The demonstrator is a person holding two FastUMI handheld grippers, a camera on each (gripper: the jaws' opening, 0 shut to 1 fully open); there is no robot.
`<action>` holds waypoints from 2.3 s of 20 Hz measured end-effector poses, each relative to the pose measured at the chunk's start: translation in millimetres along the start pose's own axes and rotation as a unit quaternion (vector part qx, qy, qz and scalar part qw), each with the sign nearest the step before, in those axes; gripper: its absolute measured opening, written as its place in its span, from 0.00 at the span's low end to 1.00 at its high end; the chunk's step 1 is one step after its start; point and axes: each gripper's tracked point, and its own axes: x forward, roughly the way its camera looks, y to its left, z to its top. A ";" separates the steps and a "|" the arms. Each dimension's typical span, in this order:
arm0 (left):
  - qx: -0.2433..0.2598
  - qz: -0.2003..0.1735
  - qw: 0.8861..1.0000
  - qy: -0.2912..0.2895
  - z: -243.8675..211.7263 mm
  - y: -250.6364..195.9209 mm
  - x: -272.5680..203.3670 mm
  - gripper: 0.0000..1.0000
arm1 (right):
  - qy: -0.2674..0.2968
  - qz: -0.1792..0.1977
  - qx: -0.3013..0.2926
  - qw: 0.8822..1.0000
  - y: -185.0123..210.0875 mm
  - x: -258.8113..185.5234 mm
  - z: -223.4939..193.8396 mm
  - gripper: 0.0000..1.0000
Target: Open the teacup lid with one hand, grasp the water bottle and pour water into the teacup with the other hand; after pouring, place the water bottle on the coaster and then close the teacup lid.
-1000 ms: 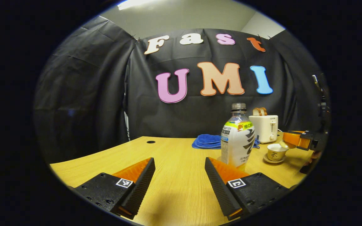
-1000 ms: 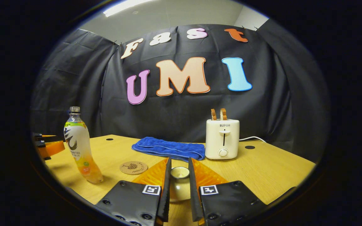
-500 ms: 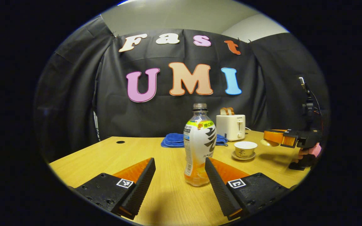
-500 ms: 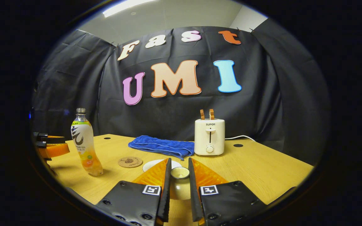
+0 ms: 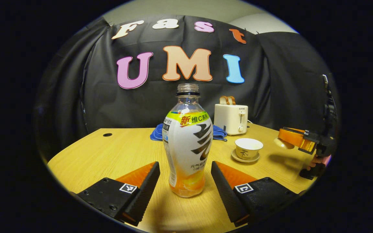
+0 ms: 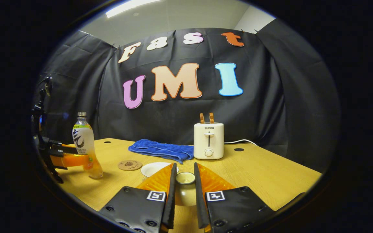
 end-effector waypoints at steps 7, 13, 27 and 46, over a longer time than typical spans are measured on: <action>0.010 0.007 1.000 0.009 -1.4 -6.4 25.6 0.84 | 0.001 -0.009 0.000 1.000 -14.2 -3.4 0.1 0.30; 0.021 0.021 0.999 0.020 -4.2 -3.9 31.1 0.65 | 0.000 -0.022 -0.001 1.000 -28.8 -7.3 0.6 0.30; 0.352 0.103 0.928 0.071 21.8 9.0 76.1 0.54 | -0.002 -0.065 -0.002 0.998 -72.3 -9.5 2.8 0.31; 0.713 0.100 0.689 0.080 49.5 -19.3 103.9 0.55 | -0.003 -0.098 -0.003 0.995 -104.0 -11.1 2.7 0.31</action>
